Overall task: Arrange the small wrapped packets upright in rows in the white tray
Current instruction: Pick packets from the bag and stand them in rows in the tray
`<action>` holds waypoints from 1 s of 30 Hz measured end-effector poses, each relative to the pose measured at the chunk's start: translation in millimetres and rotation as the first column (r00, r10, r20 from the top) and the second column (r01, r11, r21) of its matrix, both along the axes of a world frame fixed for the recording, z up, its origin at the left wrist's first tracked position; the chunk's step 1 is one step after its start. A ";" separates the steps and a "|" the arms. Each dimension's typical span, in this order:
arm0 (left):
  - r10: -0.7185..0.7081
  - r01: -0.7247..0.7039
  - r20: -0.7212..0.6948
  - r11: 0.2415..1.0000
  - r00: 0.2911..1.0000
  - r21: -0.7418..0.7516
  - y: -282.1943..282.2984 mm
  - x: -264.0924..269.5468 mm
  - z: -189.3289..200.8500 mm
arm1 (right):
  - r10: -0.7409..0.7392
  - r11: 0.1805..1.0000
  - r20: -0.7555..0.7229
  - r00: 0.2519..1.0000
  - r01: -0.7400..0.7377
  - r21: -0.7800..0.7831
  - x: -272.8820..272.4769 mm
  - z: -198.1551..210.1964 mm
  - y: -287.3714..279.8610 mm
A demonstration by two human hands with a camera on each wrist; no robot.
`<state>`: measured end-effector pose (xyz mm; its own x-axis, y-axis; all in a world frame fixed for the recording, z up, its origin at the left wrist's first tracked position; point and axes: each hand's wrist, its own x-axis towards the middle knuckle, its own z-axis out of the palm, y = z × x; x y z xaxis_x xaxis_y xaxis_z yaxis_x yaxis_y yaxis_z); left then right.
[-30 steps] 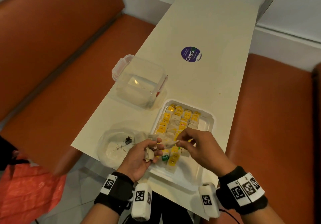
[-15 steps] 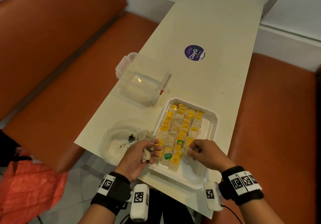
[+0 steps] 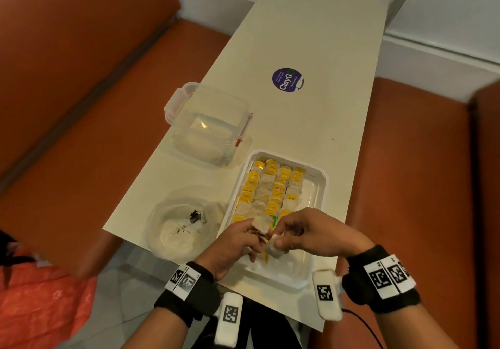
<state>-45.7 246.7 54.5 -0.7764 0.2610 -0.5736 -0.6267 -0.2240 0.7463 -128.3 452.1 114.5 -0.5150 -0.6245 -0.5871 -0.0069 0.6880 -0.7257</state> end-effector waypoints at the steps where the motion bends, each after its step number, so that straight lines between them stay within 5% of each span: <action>1: -0.027 0.027 -0.027 1.000 0.999 0.008 1.9 -0.3 1.0 | 0.004 1.000 0.003 1.000 -0.004 -0.003 -1.6 3.2 -1.1; 8: -0.042 0.044 -0.127 0.999 0.991 0.011 9.3 -1.7 6.3 | 0.027 0.999 -0.040 0.999 -0.028 -0.024 -6.8 6.2 1.4; 13: -0.120 0.085 -0.151 0.971 0.981 -0.223 10.9 3.8 3.8 | -0.073 0.994 -0.026 0.997 0.071 -0.079 -4.0 -6.9 7.9; 19: 0.038 -0.055 -0.103 0.984 0.994 -0.170 15.5 2.5 7.4 | -0.287 0.895 0.244 0.926 0.350 -0.277 11.5 -34.9 19.0; 23: 0.041 -0.059 -0.121 0.986 0.992 -0.154 10.0 -1.8 14.9 | -0.210 0.951 0.095 0.973 0.226 -0.212 26.9 -48.4 12.1; 30: 0.010 -0.043 -0.157 0.978 0.987 -0.203 -8.2 -5.7 18.9 | -0.337 0.901 0.096 0.937 0.350 -0.257 28.9 -53.3 11.1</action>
